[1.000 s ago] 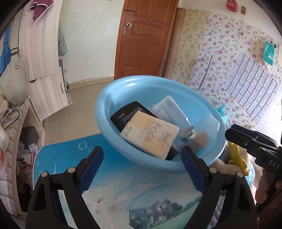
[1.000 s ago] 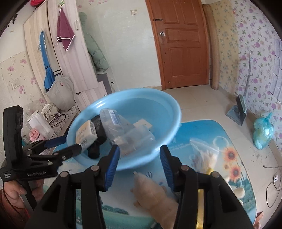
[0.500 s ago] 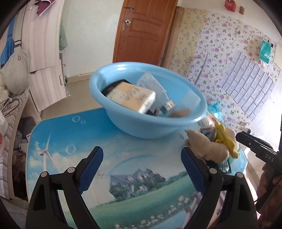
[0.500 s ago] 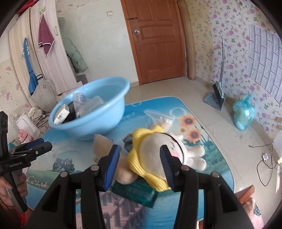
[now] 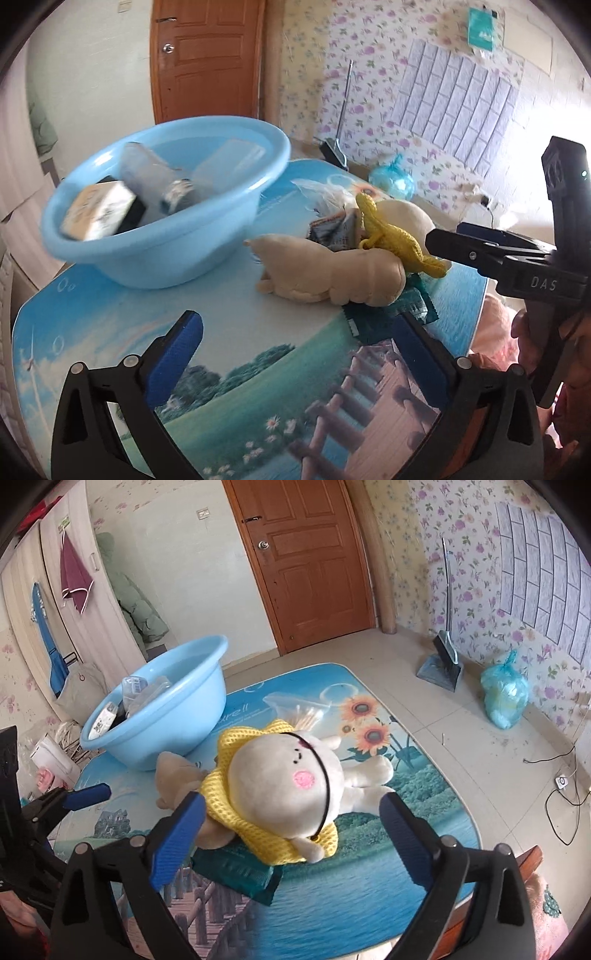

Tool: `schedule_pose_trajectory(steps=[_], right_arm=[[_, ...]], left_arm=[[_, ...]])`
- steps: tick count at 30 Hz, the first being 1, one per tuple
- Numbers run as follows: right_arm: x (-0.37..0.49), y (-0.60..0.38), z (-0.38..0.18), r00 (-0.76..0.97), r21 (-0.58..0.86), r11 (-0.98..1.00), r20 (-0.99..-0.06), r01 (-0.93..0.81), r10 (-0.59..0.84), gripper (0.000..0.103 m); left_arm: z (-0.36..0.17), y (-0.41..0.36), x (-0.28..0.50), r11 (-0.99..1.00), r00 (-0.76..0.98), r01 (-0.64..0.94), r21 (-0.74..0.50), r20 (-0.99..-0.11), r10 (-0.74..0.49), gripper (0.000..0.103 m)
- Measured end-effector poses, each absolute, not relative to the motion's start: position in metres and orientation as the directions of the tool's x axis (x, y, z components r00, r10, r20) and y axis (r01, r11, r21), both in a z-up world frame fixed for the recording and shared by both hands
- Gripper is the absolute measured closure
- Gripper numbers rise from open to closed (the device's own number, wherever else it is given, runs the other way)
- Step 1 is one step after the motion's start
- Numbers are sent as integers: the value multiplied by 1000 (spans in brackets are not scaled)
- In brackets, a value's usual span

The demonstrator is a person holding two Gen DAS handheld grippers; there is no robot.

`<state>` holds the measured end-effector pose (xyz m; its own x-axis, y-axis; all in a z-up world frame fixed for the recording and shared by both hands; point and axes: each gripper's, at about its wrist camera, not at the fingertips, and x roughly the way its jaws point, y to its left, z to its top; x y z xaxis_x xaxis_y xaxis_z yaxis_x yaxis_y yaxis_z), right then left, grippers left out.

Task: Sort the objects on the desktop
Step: 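Grasp the beige plush toy with the left gripper while the right grasps the white plush doll, then lift both plush toys and carry them toward the blue basin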

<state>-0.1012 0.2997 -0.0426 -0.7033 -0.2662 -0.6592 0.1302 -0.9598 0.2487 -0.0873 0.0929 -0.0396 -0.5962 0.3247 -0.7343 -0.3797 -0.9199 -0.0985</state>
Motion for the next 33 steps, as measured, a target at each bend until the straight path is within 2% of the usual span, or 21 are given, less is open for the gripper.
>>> schedule_pose_trajectory(steps=[7,11,12,13,14,19,23,33], right_arm=[[-119,299,-55,-674,305,-936,-656,176,-341,5],[-126,303,-63,-650,350,-917,-656,189,-384,6],[-126,304,-63,-645,360,-913,-654,193,-394,10],[-127,305,-64,-641,362,-910,-654,202,-402,33],[-127,304,-65,-628,363,-905,-657,220,-416,40],[-123,307,-63,-628,378,-896,-646,232,-435,46],[-115,312,-57,-647,391,-893,-625,224,-436,46],[-81,313,-23,-716,339,-919,-589,201,-374,46]], left_arm=[[-50,131,-113,-886,-535,-446,-125,-757,376,0],[-58,148,-123,-899,-554,-433,-71,-765,328,0],[-59,152,-125,-900,-558,-433,-53,-768,314,0],[-60,154,-127,-901,-563,-433,-44,-767,307,0],[-60,154,-129,-901,-565,-431,-40,-767,305,0],[-66,139,-137,-901,-516,-410,-138,-779,355,2],[-63,132,-128,-893,-511,-423,-156,-772,377,7],[-39,96,-83,-921,-584,-370,-122,-740,333,6]])
